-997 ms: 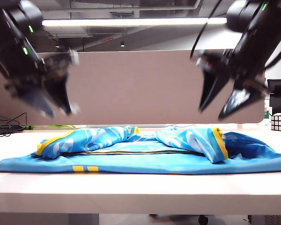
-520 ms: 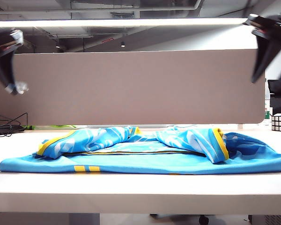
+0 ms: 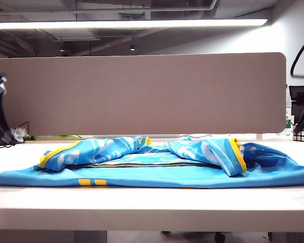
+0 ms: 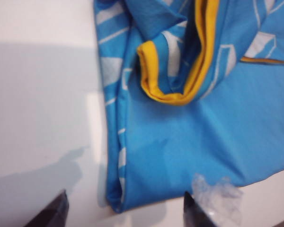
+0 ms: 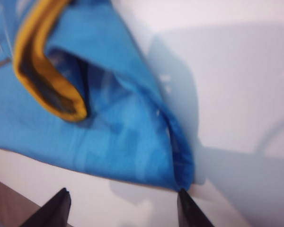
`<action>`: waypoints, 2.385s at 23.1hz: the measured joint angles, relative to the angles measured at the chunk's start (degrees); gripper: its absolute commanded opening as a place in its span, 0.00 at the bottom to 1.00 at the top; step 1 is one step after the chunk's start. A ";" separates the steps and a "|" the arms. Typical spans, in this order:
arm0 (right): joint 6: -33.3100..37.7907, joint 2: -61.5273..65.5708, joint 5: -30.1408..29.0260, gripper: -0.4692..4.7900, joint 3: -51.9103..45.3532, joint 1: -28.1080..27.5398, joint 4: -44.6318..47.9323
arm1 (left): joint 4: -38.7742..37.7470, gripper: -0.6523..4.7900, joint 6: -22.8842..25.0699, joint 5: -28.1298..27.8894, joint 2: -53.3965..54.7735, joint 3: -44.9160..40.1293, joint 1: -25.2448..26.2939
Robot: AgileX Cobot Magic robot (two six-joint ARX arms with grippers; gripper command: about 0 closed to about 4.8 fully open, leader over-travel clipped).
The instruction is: Fold the bottom side of the soccer jersey horizontally towards the center, about one-third of the way, then fold the sleeve back towards the center, creating a straight line along the edge of the the soccer jersey, and finally fold the bottom of the soccer jersey up towards the top, creating a neat rectangle.
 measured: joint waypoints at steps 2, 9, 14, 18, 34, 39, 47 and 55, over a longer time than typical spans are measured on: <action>0.09 0.68 -0.35 0.67 -2.05 -0.02 2.19 | 1.77 0.68 -0.81 -0.20 -0.02 -0.98 -0.76; 3.52 3.80 -1.31 0.67 -6.60 1.25 10.01 | 4.98 0.68 -3.63 0.02 2.75 -2.71 -1.60; 5.42 6.56 -3.23 0.67 -6.51 2.93 15.15 | 8.33 0.67 -5.03 2.75 6.88 -2.05 -4.42; 6.49 6.86 -3.34 0.67 -6.51 4.04 16.59 | 11.17 0.67 -5.07 4.59 8.98 -1.92 -6.88; 9.51 7.61 0.94 0.08 -7.06 7.82 20.57 | 15.28 0.11 -5.18 1.07 11.06 -2.16 -10.64; 6.75 -2.64 2.12 0.08 -7.93 7.85 14.08 | 1.62 0.11 -1.64 0.17 3.91 -3.08 -9.62; 2.58 -25.92 2.49 0.08 -10.16 8.28 -5.75 | -11.74 0.11 -2.54 0.02 -23.89 -11.74 -9.97; 5.90 -42.49 3.04 0.08 -10.16 8.22 -12.57 | -12.50 0.11 -10.27 -0.31 -42.69 -12.28 -9.79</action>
